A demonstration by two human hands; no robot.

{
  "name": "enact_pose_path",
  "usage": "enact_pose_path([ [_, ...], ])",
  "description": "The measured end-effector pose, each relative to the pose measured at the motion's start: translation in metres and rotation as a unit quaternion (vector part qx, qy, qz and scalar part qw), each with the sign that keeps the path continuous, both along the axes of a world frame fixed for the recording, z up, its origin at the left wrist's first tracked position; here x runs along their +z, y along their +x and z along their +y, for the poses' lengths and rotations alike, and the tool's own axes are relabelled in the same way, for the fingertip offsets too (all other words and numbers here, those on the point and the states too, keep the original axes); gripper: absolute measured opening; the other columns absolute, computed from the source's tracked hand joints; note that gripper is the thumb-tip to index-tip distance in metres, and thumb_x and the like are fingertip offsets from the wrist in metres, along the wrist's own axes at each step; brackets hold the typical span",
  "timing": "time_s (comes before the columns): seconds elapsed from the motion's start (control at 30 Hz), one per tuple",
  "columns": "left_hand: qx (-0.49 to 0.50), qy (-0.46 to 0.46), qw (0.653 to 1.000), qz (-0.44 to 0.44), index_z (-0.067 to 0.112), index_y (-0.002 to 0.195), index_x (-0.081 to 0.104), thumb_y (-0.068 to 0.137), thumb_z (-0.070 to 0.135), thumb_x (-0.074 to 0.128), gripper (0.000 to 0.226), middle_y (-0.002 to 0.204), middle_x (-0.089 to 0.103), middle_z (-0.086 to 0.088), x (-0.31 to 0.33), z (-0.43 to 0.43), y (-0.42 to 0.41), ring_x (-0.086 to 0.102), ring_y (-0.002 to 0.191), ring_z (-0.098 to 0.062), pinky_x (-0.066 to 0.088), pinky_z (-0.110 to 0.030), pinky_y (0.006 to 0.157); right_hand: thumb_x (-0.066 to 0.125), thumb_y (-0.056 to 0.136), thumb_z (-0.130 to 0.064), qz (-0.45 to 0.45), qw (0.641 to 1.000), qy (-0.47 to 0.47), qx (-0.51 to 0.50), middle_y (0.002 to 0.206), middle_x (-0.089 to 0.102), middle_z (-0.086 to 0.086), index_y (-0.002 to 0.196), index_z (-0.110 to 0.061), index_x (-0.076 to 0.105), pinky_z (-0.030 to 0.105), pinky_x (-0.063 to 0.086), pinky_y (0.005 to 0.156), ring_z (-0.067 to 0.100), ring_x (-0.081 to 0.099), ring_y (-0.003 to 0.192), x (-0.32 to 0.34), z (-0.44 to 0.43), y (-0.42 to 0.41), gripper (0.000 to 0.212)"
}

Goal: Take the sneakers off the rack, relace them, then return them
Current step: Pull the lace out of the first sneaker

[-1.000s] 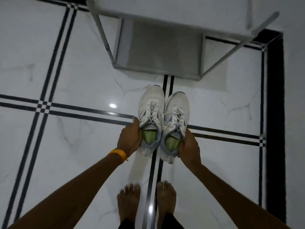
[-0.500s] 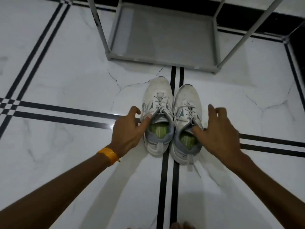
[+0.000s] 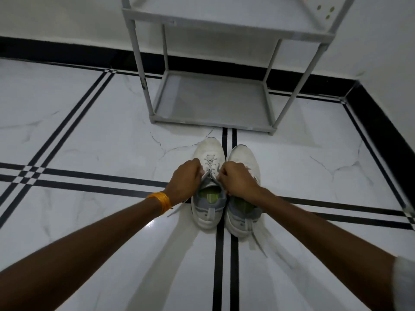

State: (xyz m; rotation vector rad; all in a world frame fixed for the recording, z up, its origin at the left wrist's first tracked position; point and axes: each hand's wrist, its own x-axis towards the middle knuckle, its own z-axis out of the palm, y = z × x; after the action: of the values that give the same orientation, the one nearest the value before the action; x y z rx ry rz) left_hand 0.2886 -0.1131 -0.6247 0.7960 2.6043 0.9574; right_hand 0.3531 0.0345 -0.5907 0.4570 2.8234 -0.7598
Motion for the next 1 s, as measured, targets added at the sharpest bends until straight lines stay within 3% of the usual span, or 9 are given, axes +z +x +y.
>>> enact_pose_path([
  [0.13, 0.043, 0.023, 0.996, -0.068, 0.008, 0.093, 0.048, 0.101, 0.023, 0.042, 0.018, 0.088, 0.06, -0.01, 0.003, 0.002, 0.003, 0.054, 0.076, -0.022, 0.038, -0.021, 0.055, 0.053, 0.089, -0.004, -0.016, 1.0, -0.005, -0.021, 0.083, 0.069, 0.019, 0.071, -0.002, 0.058, 0.039, 0.052, 0.066, 0.034, 0.066, 0.077, -0.003, 0.003, -0.004, 0.019],
  [0.23, 0.088, 0.077, 0.978, -0.172, 0.005, 0.088, 0.054, 0.096, 0.025, 0.047, 0.023, 0.09, 0.061, -0.017, 0.001, 0.004, 0.001, 0.055, 0.079, -0.025, 0.049, -0.03, 0.065, 0.049, 0.088, -0.009, -0.019, 0.996, -0.061, -0.06, 0.068, 0.058, 0.011, 0.064, -0.007, 0.051, 0.031, 0.041, 0.057, 0.028, 0.056, 0.068, -0.003, 0.005, -0.004, 0.024],
  [0.4, 0.147, 0.163, 0.926, -0.309, -0.005, 0.086, 0.061, 0.074, 0.024, 0.068, 0.032, 0.101, 0.065, -0.03, 0.006, 0.006, -0.002, 0.065, 0.094, -0.042, 0.056, -0.055, 0.08, 0.081, 0.073, -0.024, -0.008, 0.966, -0.182, -0.183, 0.065, 0.062, 0.011, 0.061, -0.005, 0.062, 0.025, 0.043, 0.053, 0.019, 0.057, 0.06, 0.002, 0.014, -0.003, 0.029],
  [0.5, 0.179, 0.18, 0.915, -0.314, 0.011, 0.063, 0.052, 0.067, 0.014, 0.078, 0.026, 0.082, 0.06, -0.028, 0.002, 0.009, -0.001, 0.061, 0.079, -0.038, 0.056, -0.051, 0.077, 0.09, 0.061, -0.021, 0.03, 0.958, -0.181, -0.221, 0.051, 0.051, 0.001, 0.046, -0.015, 0.046, 0.024, 0.037, 0.049, 0.014, 0.048, 0.05, -0.001, 0.011, -0.001, 0.047],
  [0.57, 0.19, 0.18, 0.915, -0.306, 0.018, 0.056, 0.044, 0.058, 0.016, 0.081, 0.037, 0.081, 0.062, -0.028, -0.004, 0.01, -0.002, 0.061, 0.077, -0.036, 0.057, -0.055, 0.075, 0.09, 0.06, -0.019, 0.057, 0.963, -0.157, -0.213, 0.048, 0.049, -0.002, 0.044, -0.019, 0.043, 0.022, 0.034, 0.048, 0.011, 0.045, 0.047, -0.006, 0.007, 0.0, 0.05],
  [0.67, 0.197, 0.18, 0.92, -0.287, 0.015, 0.058, 0.046, 0.062, 0.011, 0.082, 0.037, 0.094, 0.068, -0.031, -0.006, 0.011, -0.003, 0.068, 0.091, -0.042, 0.057, -0.054, 0.078, 0.089, 0.061, -0.019, 0.081, 0.968, -0.131, -0.197, 0.051, 0.054, -0.001, 0.045, -0.02, 0.046, 0.022, 0.036, 0.048, 0.014, 0.052, 0.052, -0.013, 0.002, 0.001, 0.046],
  [0.83, 0.176, 0.161, 0.941, -0.241, 0.011, 0.063, 0.054, 0.067, 0.009, 0.083, 0.029, 0.092, 0.072, -0.022, -0.008, 0.013, 0.0, 0.07, 0.092, -0.035, 0.06, -0.041, 0.075, 0.088, 0.062, -0.019, 0.084, 0.978, -0.093, -0.169, 0.067, 0.071, 0.015, 0.061, -0.001, 0.067, 0.029, 0.049, 0.054, 0.025, 0.067, 0.064, -0.019, 0.002, 0.002, 0.027],
  [0.93, 0.092, 0.084, 0.985, -0.12, 0.015, 0.069, 0.059, 0.073, 0.029, 0.081, 0.026, 0.085, 0.072, -0.003, -0.003, 0.005, -0.001, 0.07, 0.082, -0.019, 0.06, -0.029, 0.065, 0.088, 0.062, -0.021, 0.065, 0.979, -0.109, -0.16, 0.06, 0.067, 0.01, 0.054, -0.008, 0.062, 0.032, 0.048, 0.053, 0.022, 0.064, 0.06, -0.014, 0.007, 0.002, 0.03],
  [1.0, 0.043, -0.018, 0.999, -0.008, 0.022, 0.058, 0.051, 0.077, 0.048, 0.073, 0.039, 0.062, 0.06, 0.007, 0.012, -0.006, -0.009, 0.06, 0.061, -0.012, 0.044, -0.023, 0.05, 0.086, 0.068, -0.025, 0.034, 0.98, -0.145, -0.136, 0.051, 0.053, 0.001, 0.047, -0.016, 0.051, 0.027, 0.039, 0.05, 0.014, 0.05, 0.051, 0.002, 0.018, -0.002, 0.042],
])
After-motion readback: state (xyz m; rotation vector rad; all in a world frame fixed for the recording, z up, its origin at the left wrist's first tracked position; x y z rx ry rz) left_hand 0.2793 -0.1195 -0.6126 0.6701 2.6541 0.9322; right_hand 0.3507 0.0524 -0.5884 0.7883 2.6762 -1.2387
